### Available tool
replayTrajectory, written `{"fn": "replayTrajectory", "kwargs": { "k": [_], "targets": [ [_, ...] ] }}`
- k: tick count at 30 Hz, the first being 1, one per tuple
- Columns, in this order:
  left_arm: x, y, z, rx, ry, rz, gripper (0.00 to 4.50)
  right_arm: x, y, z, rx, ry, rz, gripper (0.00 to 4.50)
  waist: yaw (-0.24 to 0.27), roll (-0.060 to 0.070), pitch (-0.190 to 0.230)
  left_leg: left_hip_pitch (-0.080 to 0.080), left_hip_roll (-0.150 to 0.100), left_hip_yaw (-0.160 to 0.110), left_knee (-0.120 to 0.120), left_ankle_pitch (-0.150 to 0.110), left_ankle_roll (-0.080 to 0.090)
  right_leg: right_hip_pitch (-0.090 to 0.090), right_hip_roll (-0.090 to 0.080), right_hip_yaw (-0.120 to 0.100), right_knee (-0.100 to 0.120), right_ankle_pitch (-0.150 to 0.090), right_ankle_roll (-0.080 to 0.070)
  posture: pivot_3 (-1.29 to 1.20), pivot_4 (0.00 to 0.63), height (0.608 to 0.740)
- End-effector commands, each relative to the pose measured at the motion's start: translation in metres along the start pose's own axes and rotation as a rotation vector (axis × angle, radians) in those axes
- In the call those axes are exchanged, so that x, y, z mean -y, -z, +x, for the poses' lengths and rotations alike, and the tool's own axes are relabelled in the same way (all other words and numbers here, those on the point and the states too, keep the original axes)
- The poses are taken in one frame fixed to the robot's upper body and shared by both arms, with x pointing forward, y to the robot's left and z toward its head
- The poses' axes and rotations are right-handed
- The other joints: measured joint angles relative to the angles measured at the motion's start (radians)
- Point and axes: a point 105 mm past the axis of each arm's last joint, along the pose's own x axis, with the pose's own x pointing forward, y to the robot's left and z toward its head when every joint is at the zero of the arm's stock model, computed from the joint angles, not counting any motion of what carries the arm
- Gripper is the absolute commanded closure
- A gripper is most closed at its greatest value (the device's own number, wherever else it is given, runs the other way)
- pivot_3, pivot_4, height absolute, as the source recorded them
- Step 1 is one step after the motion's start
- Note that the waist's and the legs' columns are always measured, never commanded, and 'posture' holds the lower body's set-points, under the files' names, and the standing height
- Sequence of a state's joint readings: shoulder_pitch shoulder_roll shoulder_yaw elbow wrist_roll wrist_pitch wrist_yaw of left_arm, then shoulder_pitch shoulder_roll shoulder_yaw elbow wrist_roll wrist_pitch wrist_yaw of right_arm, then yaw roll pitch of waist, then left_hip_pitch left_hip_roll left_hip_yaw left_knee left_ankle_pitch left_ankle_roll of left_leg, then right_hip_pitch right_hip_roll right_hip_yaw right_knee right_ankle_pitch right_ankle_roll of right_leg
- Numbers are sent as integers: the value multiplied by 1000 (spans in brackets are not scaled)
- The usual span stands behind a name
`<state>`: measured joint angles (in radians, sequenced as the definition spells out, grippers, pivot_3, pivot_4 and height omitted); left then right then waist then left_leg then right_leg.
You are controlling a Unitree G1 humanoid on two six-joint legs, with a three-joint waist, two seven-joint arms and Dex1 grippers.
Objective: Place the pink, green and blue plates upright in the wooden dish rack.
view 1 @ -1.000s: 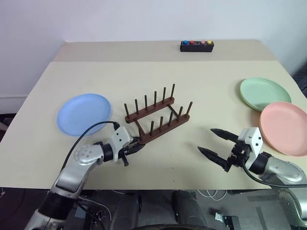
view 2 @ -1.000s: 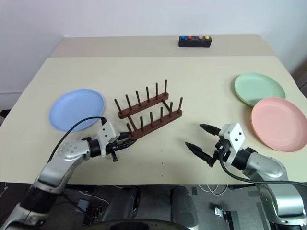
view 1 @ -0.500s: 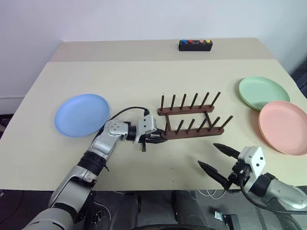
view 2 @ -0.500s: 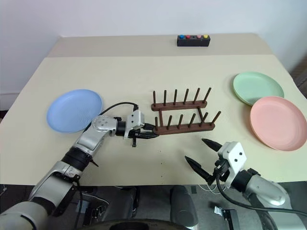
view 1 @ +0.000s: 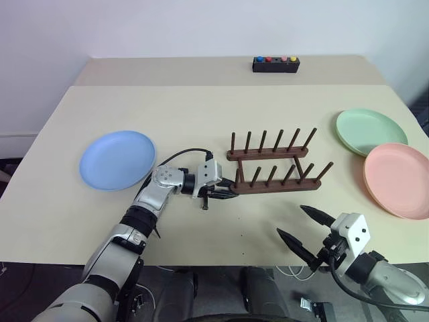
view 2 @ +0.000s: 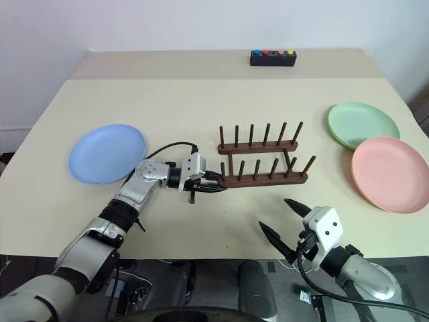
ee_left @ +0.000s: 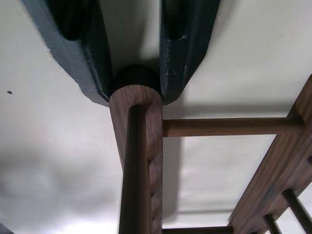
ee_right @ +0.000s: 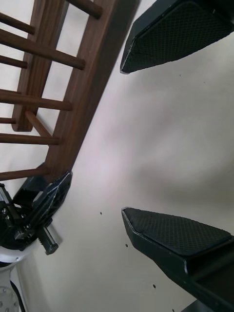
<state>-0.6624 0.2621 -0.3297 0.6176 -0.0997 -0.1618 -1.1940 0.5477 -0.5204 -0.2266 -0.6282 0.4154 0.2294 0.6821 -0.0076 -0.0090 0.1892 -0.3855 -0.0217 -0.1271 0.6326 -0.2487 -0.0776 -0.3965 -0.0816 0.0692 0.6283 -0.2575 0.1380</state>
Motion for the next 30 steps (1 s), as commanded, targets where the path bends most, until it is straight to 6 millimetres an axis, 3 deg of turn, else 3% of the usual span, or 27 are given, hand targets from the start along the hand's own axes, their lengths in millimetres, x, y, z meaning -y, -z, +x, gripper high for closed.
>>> {"fn": "replayTrajectory", "kwargs": {
  "k": [1,3,4,9,10,13,18,20,21,25,30],
  "targets": [
    [2,3,-1,3,2,-21,1273,-1,-11,1,42,-5,-25,0,-1,0,0,0,0,0,0,0,0,0,0,0,0,0,0,0,150,740],
    [1,2,-3,3,-13,-17,224,1,-12,1,42,-1,-34,0,-3,0,0,0,0,0,0,0,0,0,0,0,0,0,0,0,150,740],
    [1,2,-4,5,-18,-16,66,3,-13,0,41,4,-37,0,-3,0,0,0,0,0,0,0,0,0,0,0,0,0,1,0,150,740],
    [-4,2,-18,8,-90,-22,66,21,-8,-1,-16,84,-70,0,-7,0,0,0,0,0,-1,0,0,-1,0,0,0,1,2,0,150,740],
    [-5,2,-22,12,-111,-36,0,27,-5,-3,-38,109,-72,566,-8,0,0,0,0,0,-1,0,0,-1,0,0,1,1,2,0,150,740],
    [-4,3,-34,20,-155,-71,793,34,0,-7,-79,146,-76,1867,-7,0,0,1,0,0,-2,0,0,-1,0,0,1,1,2,0,150,740],
    [17,0,-46,39,-146,-114,3335,37,0,-6,-85,183,-96,4439,-7,0,0,1,1,0,-2,0,0,-1,0,0,1,1,2,0,150,740],
    [31,-3,-45,43,-124,-113,4325,44,1,-5,-95,234,-119,4500,-6,0,0,0,1,0,-1,0,0,-1,0,0,1,0,0,0,150,740],
    [37,-3,-43,36,-126,-109,4456,47,1,-5,-94,262,-124,4500,-6,0,0,0,1,0,-1,0,0,-1,0,0,1,0,-1,0,150,740],
    [51,-4,-35,44,-160,-143,4456,52,3,-3,-88,324,-135,4500,-1,0,0,0,1,0,-1,0,0,-1,0,0,1,-1,-1,0,150,740],
    [50,-8,-22,86,-237,-204,4456,55,6,3,-93,351,-150,4500,-4,0,0,0,1,0,-1,0,0,-1,0,0,1,-1,-1,0,150,740]
  ]
}}
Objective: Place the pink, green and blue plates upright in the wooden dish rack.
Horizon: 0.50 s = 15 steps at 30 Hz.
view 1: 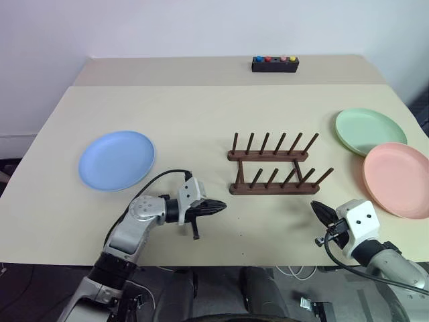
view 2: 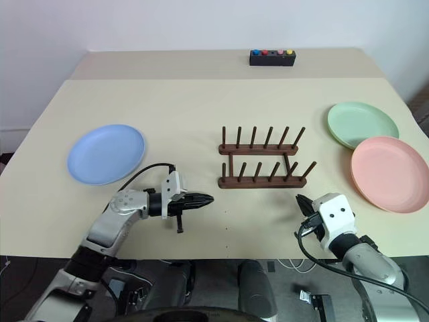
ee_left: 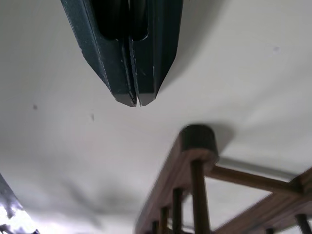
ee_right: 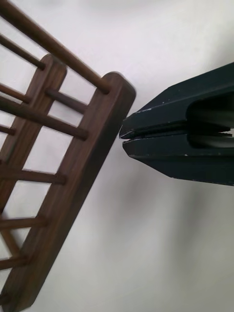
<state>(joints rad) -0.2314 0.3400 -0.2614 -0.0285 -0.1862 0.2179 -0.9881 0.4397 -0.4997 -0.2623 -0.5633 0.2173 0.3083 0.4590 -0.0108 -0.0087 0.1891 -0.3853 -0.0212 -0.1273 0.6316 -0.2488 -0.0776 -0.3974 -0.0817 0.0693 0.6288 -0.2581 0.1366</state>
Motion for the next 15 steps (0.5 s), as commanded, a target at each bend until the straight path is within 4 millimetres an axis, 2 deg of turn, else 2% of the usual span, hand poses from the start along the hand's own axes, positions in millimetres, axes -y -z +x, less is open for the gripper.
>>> {"fn": "replayTrajectory", "kwargs": {
  "k": [1,5,11,15],
  "targets": [
    [-2,-9,6,32,-38,14,4456,1,-3,4,20,24,-17,4500,-1,0,0,0,0,0,0,0,0,0,0,0,0,0,0,0,150,740],
    [-7,-3,13,25,-59,6,4456,8,6,14,-24,48,-31,4500,-1,0,0,0,0,0,0,0,0,0,0,0,0,0,0,0,150,740],
    [-8,3,20,30,-66,-3,4456,13,8,26,-23,51,-33,4500,1,1,-1,1,0,0,1,0,0,1,0,0,0,0,0,0,150,740],
    [-14,-4,24,44,-107,26,4456,18,9,38,-20,61,-59,4500,0,1,-1,1,0,0,1,0,0,2,0,0,0,0,0,0,150,740]
  ]
}}
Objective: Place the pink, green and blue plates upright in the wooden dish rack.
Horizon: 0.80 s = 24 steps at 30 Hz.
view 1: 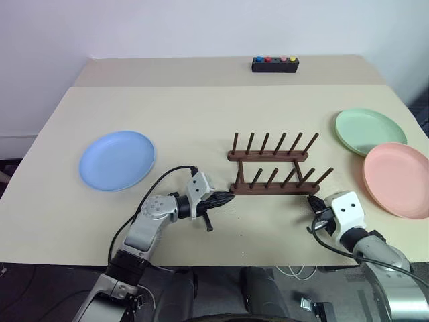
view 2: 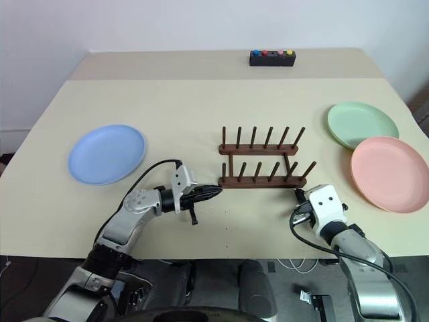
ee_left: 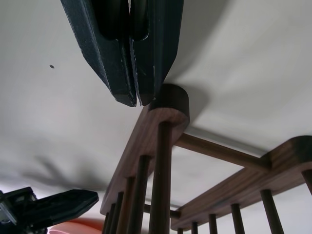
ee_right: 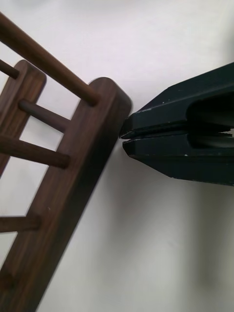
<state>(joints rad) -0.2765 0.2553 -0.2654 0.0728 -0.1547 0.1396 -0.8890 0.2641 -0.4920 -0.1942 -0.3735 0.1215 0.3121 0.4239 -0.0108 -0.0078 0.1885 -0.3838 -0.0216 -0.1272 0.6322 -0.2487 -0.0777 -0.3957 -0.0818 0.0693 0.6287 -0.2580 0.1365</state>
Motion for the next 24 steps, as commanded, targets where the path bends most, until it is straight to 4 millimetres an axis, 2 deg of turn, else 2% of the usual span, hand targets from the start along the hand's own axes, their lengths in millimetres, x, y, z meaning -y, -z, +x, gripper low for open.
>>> {"fn": "replayTrajectory", "kwargs": {
  "k": [1,15,20,24],
  "targets": [
    [-1,-1,7,-10,-21,19,4456,5,-6,7,26,23,-41,4500,0,0,0,0,0,0,0,0,0,0,0,0,0,0,0,0,150,740],
    [-27,-20,20,42,-174,77,4456,22,-23,38,102,82,-90,4500,-3,0,0,0,0,0,-1,0,0,-1,0,0,0,2,3,0,150,740],
    [-30,-22,20,45,-182,83,4456,23,-26,41,115,80,-94,4500,-3,0,0,0,0,0,-1,0,0,-1,0,0,0,2,4,0,150,740],
    [-29,-23,17,54,-186,74,4456,24,-27,34,126,73,-71,4500,-3,0,0,0,0,0,-1,0,0,-1,0,0,0,2,4,0,150,740]
  ]
}}
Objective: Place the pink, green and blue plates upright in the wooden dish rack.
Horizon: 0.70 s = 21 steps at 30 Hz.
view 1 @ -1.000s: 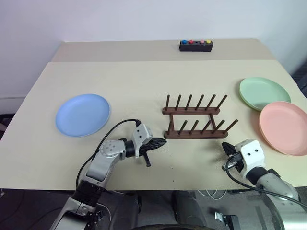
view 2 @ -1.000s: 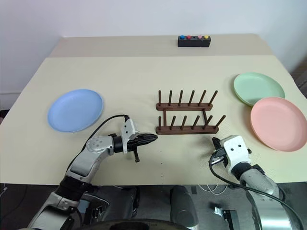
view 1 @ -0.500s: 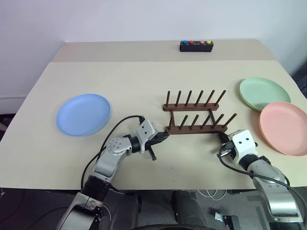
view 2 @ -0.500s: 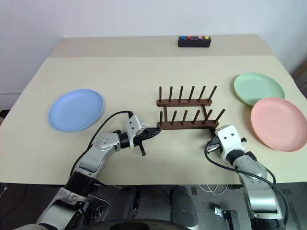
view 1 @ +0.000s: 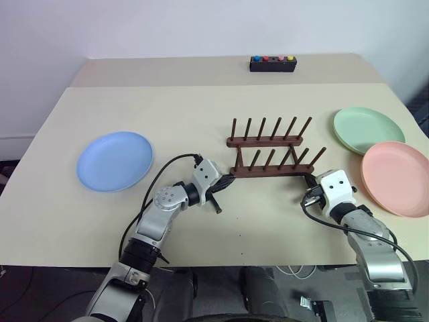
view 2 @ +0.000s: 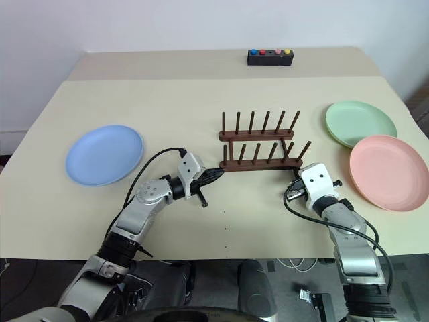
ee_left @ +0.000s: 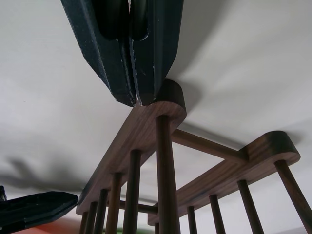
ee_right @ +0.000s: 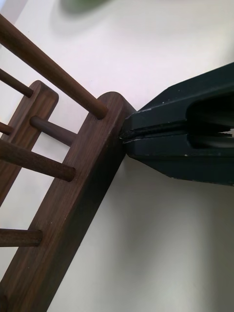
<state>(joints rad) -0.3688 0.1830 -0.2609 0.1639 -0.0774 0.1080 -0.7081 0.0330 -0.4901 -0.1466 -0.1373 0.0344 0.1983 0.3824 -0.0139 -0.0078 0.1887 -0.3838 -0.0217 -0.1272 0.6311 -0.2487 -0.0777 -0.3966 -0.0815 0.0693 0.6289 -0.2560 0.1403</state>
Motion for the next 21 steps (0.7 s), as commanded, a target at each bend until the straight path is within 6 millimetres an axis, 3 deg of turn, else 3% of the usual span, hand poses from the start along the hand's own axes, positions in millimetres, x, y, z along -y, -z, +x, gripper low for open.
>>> {"fn": "replayTrajectory", "kwargs": {
  "k": [1,5,8,14,17,21],
  "targets": [
    [-2,-12,-3,51,-5,5,4456,7,-13,-11,55,14,24,4500,1,0,0,0,0,0,0,0,0,0,0,0,0,0,0,0,150,740],
    [2,-15,-13,74,38,-34,4456,23,-17,-31,60,58,39,4500,1,0,0,-1,0,0,0,0,0,0,0,0,0,0,0,0,150,740],
    [8,-16,-25,84,113,-41,4500,44,-24,-50,56,122,0,3714,1,0,0,-1,0,0,0,0,0,-1,0,0,0,0,0,0,150,740],
    [19,-23,-41,87,264,-92,4500,76,-13,-71,-71,237,-102,877,0,0,0,-1,0,0,0,0,0,-1,0,0,0,-2,-3,0,150,740],
    [24,-25,-42,87,308,-95,4500,88,5,-75,-155,297,-102,877,0,0,0,-1,0,0,0,0,0,0,0,0,0,-2,-3,0,150,740],
    [26,-24,-39,83,308,-89,4500,86,17,-73,-193,295,-57,877,0,0,0,-1,0,0,0,0,0,-1,0,0,0,-2,-4,0,150,740]
  ]
}}
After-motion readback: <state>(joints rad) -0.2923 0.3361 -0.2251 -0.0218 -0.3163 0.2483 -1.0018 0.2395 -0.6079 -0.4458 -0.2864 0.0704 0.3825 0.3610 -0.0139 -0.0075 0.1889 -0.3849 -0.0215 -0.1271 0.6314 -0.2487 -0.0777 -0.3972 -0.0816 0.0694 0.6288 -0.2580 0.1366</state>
